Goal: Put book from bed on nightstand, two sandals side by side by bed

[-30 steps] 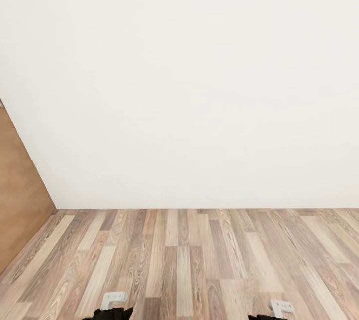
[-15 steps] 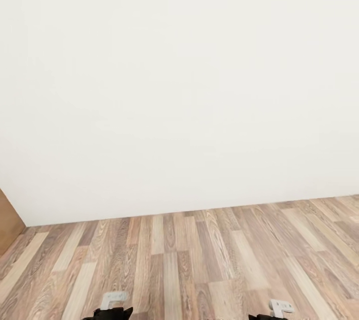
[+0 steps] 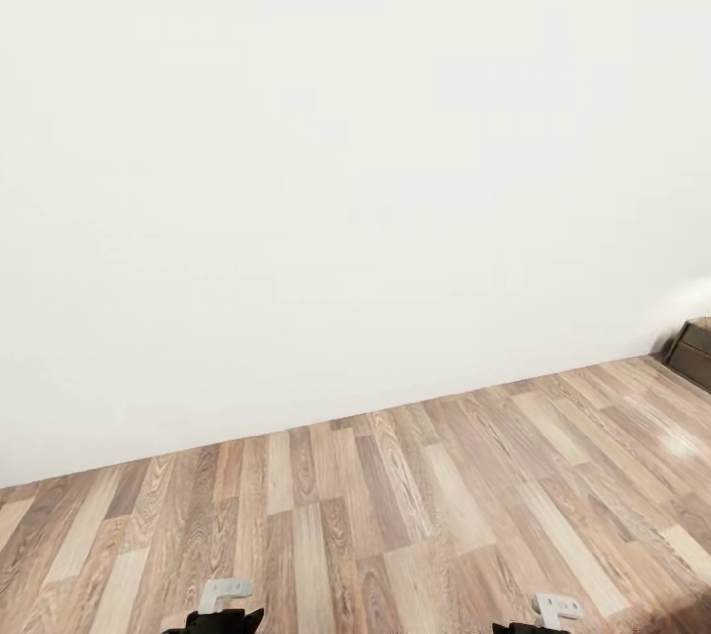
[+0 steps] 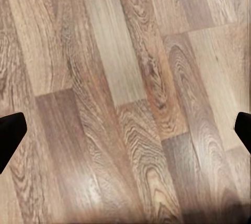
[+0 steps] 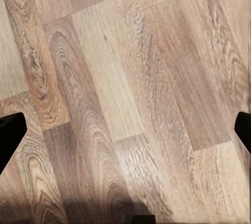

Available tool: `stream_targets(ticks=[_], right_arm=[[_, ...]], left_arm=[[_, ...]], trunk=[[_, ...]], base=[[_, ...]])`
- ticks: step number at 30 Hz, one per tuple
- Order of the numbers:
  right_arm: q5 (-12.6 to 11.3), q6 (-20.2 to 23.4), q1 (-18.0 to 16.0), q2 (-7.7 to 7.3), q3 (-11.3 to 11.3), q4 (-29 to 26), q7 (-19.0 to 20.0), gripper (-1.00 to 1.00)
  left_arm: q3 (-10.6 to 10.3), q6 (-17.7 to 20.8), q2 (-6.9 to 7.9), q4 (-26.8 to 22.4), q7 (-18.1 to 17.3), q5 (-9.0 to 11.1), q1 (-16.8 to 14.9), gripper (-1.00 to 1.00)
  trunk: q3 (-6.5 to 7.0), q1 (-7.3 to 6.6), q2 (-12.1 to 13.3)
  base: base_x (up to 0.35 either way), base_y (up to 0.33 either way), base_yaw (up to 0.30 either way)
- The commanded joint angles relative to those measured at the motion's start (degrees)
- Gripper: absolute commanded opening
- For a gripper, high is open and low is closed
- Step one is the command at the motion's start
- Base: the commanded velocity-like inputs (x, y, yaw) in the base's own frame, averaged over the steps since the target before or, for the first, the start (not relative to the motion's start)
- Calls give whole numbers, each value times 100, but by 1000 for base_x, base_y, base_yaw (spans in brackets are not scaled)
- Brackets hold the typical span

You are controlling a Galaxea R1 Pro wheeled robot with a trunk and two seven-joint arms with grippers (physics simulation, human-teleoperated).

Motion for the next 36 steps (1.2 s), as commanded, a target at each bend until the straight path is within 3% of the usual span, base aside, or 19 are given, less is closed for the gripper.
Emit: stream_targets(ticks=[1, 36], right_arm=[[-49, -11, -6, 0, -17, 12, 32, 100], [-52, -11, -6, 0, -17, 15, 23, 100]], left_arm=[[48, -17, 2, 0, -17, -54, -1, 100], [48, -16, 2, 0, -19, -54, -1, 100]], trunk=[[-6, 0, -3], [-6, 0, -3]], base=[[0, 0, -283], [0, 0, -283]])
